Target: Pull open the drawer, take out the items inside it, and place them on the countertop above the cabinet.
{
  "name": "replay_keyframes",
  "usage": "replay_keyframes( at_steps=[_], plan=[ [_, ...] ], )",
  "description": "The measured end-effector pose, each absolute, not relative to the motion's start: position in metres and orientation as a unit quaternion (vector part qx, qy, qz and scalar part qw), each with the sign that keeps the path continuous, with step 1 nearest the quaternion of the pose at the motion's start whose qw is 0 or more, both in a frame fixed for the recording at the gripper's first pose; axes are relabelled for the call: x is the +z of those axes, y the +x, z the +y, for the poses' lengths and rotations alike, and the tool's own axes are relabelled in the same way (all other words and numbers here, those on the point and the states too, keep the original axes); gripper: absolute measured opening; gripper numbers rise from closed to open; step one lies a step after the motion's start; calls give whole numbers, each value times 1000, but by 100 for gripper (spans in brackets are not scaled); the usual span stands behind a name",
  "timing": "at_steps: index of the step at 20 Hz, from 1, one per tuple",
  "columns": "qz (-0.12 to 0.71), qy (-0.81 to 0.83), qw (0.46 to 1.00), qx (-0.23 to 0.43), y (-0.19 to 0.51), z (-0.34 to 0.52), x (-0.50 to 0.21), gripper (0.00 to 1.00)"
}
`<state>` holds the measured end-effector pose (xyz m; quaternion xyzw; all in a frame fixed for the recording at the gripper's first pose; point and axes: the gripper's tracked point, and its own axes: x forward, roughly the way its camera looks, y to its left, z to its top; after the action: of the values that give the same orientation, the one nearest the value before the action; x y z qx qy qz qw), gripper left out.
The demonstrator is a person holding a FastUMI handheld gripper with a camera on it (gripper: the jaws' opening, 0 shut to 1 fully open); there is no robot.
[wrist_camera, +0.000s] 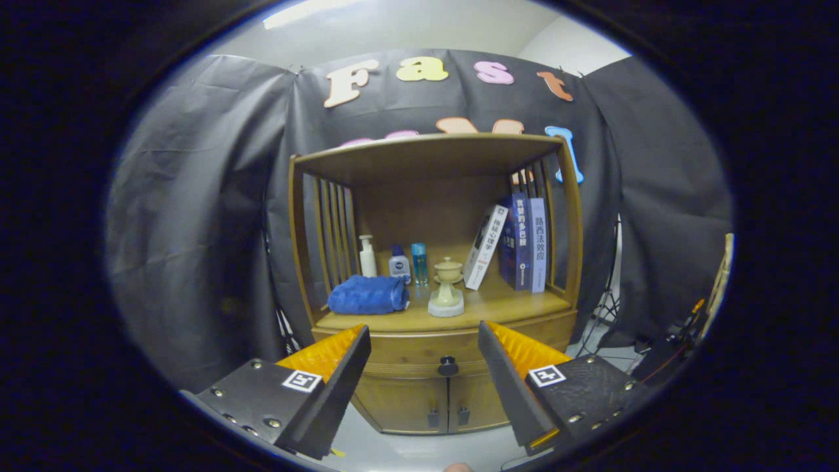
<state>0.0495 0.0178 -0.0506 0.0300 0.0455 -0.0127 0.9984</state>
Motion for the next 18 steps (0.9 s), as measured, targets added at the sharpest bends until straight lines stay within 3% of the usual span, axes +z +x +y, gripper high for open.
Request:
replay_keyframes(
  at_steps=[10, 18],
  plan=[
    [26, 24, 999, 22, 31, -5, -21, 99],
    [7, -27, 996, 81, 11, 26, -14, 99]
  ],
)
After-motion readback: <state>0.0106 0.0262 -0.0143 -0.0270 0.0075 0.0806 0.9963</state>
